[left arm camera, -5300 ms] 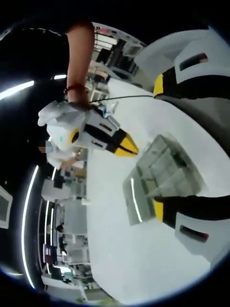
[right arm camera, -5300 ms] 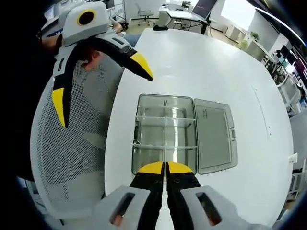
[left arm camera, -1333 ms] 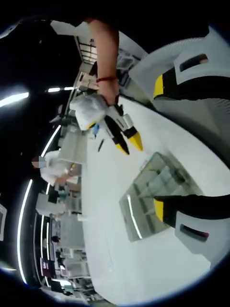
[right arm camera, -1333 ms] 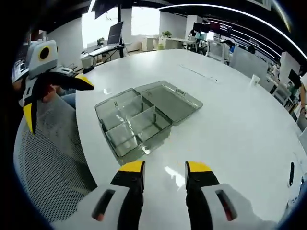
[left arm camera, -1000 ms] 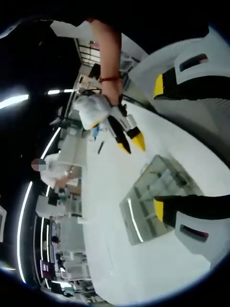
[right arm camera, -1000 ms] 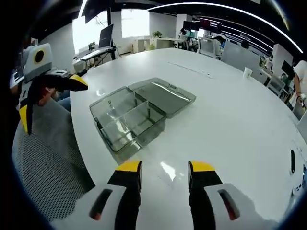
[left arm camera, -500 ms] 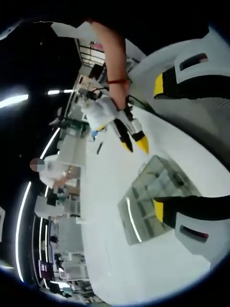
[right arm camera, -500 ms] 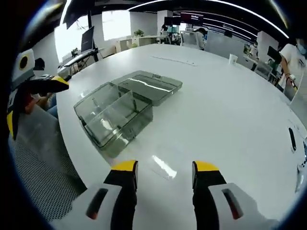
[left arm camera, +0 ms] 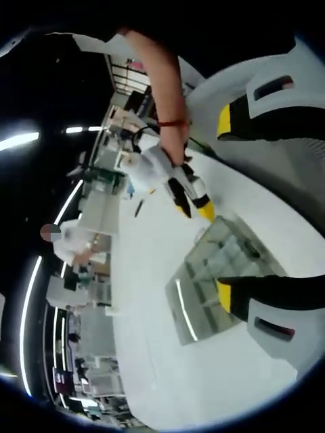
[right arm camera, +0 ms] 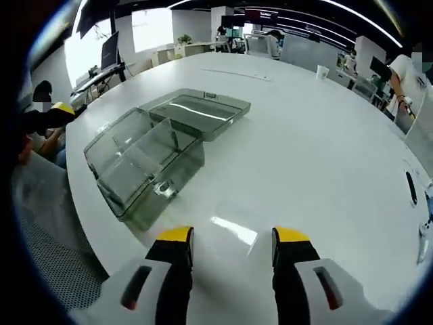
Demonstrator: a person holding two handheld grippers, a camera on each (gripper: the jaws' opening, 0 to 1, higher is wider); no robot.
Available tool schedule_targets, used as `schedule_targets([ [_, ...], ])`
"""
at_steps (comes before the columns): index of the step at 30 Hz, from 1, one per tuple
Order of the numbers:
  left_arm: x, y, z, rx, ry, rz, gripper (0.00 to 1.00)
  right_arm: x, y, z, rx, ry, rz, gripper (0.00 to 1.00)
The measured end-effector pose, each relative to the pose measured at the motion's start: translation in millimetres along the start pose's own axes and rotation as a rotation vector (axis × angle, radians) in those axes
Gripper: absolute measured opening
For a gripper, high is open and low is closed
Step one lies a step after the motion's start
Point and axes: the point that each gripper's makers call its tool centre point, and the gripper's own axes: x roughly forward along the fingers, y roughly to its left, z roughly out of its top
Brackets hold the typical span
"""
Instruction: Insert the divider into the dual guide fixture by aligning both edges with the guide slots and pushing it downward to the bottom, including one-sided entry, uneven engagement, binding, and posture correction.
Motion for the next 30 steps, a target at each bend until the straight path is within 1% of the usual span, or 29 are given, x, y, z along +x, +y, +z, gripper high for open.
schedule_targets([
  [4,1.3,2.3,1.3,-0.005,-0.004,0.001,0.8,3.7,-1.4,-0.5,0.036,0.003,0.0,0.43],
  [5,1.9,3.5,1.0,-0.004,-0.003,0.001,0.79,3.8,-2.8,2.2,0.046,-0.012,-0.011,0.43],
  [7,2.6,5.6,0.6,-0.006,0.0,0.007,0.79,4.0,-4.1,3.5,0.056,-0.014,-0.017,0.42],
  [9,2.9,6.3,2.3,-0.011,-0.007,0.011,0.79,4.0,-4.1,3.7,0.04,-0.003,-0.016,0.42],
  [11,3.6,5.9,3.0,-0.014,-0.011,0.01,0.79,3.7,-2.4,4.5,0.039,-0.006,-0.013,0.4],
  [13,5.1,5.2,1.9,-0.014,-0.006,0.009,0.79,3.5,-1.0,3.6,0.04,-0.01,-0.014,0.39],
  [17,7.4,2.3,-0.2,-0.02,-0.003,0.0,0.79,2.2,3.1,2.2,0.025,0.006,-0.003,0.36],
  [23,10.0,1.9,0.1,-0.02,-0.006,-0.007,0.78,2.6,2.7,1.2,0.026,-0.001,-0.003,0.32],
  [26,9.5,2.8,1.6,-0.024,-0.013,-0.005,0.78,2.3,2.8,0.6,0.028,0.006,-0.005,0.3],
  [30,8.1,3.4,0.0,-0.019,-0.006,-0.003,0.78,1.6,4.6,-0.2,0.03,0.021,-0.012,0.29],
])
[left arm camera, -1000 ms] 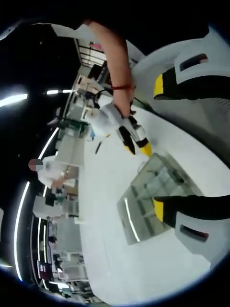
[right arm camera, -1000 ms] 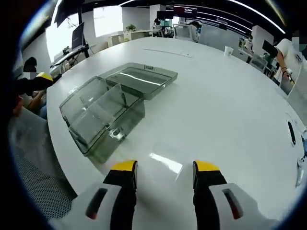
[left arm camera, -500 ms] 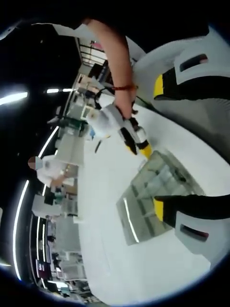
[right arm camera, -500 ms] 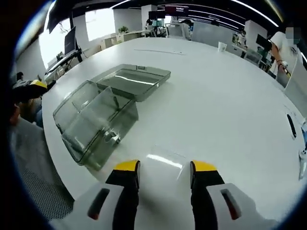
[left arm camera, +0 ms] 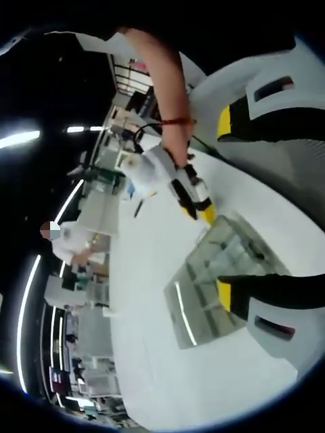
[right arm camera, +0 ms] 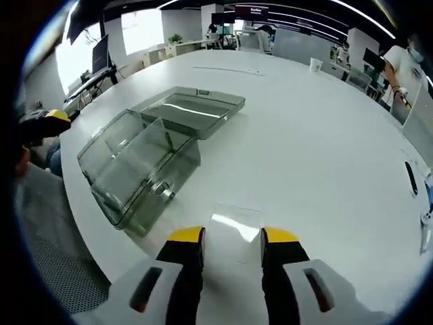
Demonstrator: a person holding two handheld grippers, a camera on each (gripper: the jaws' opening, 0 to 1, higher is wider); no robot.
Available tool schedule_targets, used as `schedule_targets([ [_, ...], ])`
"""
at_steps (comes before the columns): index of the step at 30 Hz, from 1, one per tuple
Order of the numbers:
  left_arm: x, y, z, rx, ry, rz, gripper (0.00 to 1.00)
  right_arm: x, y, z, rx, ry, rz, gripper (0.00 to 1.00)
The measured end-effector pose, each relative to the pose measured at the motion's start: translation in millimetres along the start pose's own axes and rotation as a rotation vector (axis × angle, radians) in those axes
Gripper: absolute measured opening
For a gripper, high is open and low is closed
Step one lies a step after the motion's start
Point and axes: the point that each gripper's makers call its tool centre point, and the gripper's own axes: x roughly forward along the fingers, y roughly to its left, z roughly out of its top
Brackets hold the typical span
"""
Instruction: Insert the divider into the dual guide fixture by aligning both edges with the guide slots and pushing it downward to the bottom, including one-sided entry, uneven engagement, binding, and posture correction.
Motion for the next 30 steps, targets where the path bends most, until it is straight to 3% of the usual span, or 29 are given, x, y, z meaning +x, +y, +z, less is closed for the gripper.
schedule_targets([
  [8,-2,-0.9,0.6,-0.004,-0.005,0.004,0.78,-4,2,-1.4,-0.043,0.012,-0.018,0.27],
  [16,-4,-4.7,1.2,-0.004,-0.008,-0.001,0.78,-12,0,-4.6,-0.024,0.009,-0.021,0.27],
  [23,2,-10.4,13.0,-0.02,-0.049,-0.012,0.78,-27,-4,5.4,0.007,-0.058,-0.034,0.27],
  [30,6,-8.2,12.8,-0.038,-0.042,-0.023,0.77,-43,1,19.5,0.017,-0.125,-0.024,0.27],
])
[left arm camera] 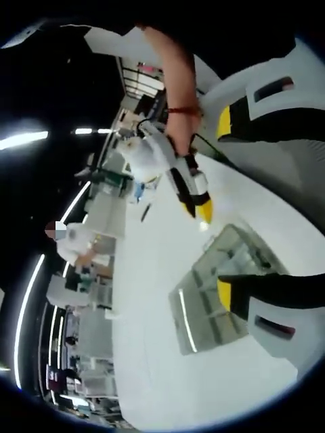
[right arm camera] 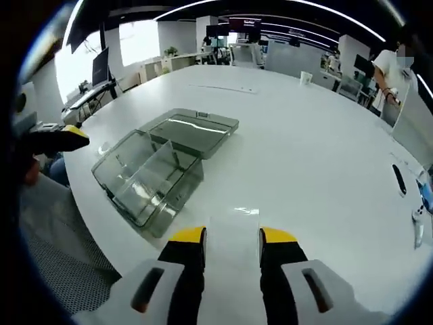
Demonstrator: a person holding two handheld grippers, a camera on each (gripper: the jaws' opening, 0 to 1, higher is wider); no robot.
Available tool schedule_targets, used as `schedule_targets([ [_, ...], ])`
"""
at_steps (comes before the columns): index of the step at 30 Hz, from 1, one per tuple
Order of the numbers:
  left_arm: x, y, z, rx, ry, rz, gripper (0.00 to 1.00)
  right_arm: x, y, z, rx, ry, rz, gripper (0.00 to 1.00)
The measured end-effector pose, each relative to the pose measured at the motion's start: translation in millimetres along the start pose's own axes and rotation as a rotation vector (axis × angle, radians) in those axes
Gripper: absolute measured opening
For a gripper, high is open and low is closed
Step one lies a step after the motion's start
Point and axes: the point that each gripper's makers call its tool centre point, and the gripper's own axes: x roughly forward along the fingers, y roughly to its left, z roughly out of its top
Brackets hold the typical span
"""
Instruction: Insert the divider into the dual guide fixture by aligning both edges with the guide slots and pushing it downward to the bottom, including one-sided entry, uneven engagement, binding, and posture correction.
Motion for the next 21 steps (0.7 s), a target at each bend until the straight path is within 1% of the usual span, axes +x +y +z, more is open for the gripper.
schedule_targets([
  [1,-1,1.8,1.3,-0.005,-0.007,0.002,0.77,-1,3,4.7,0.0,-0.027,0.011,0.27],
  [2,-1,3.6,2.5,-0.01,-0.012,0.003,0.76,-2,4,4.0,0.002,-0.017,0.011,0.27],
  [4,-1,8.8,2.6,-0.012,-0.007,0.024,0.75,-5,9,8.5,-0.009,-0.034,0.02,0.27],
  [8,-4,13.6,8.6,-0.042,-0.035,0.047,0.72,-9,19,15.1,-0.042,-0.056,0.043,0.27],
  [12,-4,15.9,6.8,-0.054,-0.028,0.052,0.69,-15,28,24.0,-0.052,-0.085,0.059,0.27],
  [14,-3,15.9,5.7,-0.076,-0.026,0.049,0.68,-17,35,30.0,-0.059,-0.108,0.078,0.27],
  [16,-1,15.0,6.7,-0.106,-0.036,0.039,0.68,-21,40,33.6,-0.068,-0.122,0.084,0.27],
  [18,0,15.9,6.7,-0.113,-0.037,0.04,0.68,-24,45,38.5,-0.068,-0.146,0.088,0.27],
  [19,1,16.0,7.3,-0.115,-0.042,0.039,0.68,-25,46,38.8,-0.066,-0.147,0.092,0.27],
  [20,2,16.9,8.0,-0.118,-0.047,0.038,0.68,-25,52,39.7,-0.063,-0.148,0.116,0.27],
  [21,3,18.0,8.3,-0.126,-0.051,0.039,0.67,-26,55,40.4,-0.064,-0.153,0.12,0.27],
])
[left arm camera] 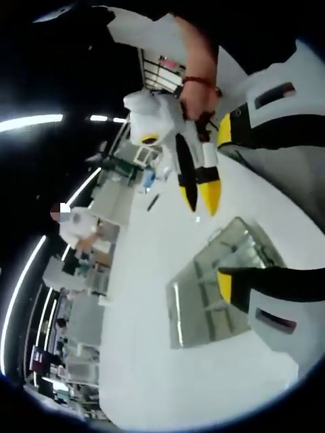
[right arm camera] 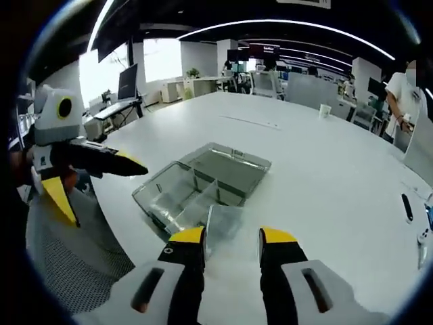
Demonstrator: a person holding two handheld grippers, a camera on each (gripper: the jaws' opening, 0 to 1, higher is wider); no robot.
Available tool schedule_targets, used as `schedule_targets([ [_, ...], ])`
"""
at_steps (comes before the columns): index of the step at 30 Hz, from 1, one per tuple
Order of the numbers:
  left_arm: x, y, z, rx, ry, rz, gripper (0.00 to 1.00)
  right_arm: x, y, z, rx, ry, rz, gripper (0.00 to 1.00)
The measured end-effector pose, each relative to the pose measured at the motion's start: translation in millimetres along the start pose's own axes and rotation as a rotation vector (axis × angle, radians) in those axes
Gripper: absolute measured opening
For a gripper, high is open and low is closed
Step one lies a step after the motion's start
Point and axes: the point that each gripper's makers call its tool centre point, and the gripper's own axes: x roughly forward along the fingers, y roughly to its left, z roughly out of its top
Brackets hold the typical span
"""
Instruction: Insert the divider into the dual guide fixture by aligning both edges with the guide slots and pushing it downward to the bottom, including one-sided entry, uneven engagement, binding, and posture correction.
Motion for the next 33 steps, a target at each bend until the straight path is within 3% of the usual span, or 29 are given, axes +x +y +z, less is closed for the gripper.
schedule_targets([
  [8,2,2.4,4.9,-0.085,-0.034,-0.007,0.62,-4,17,13.7,-0.04,-0.028,0.027,0.27],
  [13,-1,9.5,7.9,-0.136,-0.068,0.025,0.58,-2,25,21.2,-0.056,-0.04,0.047,0.27],
  [16,-5,12.3,14.6,-0.15,-0.112,0.04,0.54,-4,29,23.5,-0.121,-0.035,0.038,0.27],
  [22,-7,17.1,9.1,-0.197,-0.094,0.049,0.43,-4,41,33.4,-0.133,-0.062,0.071,0.27],
  [29,-9,20.5,12.8,-0.343,-0.159,0.038,0.33,-6,54,47.8,-0.155,-0.105,0.096,0.27],
  [33,-11,21.9,14.2,-0.383,-0.183,0.034,0.3,-6,59,51.2,-0.163,-0.113,0.11,0.27],
])
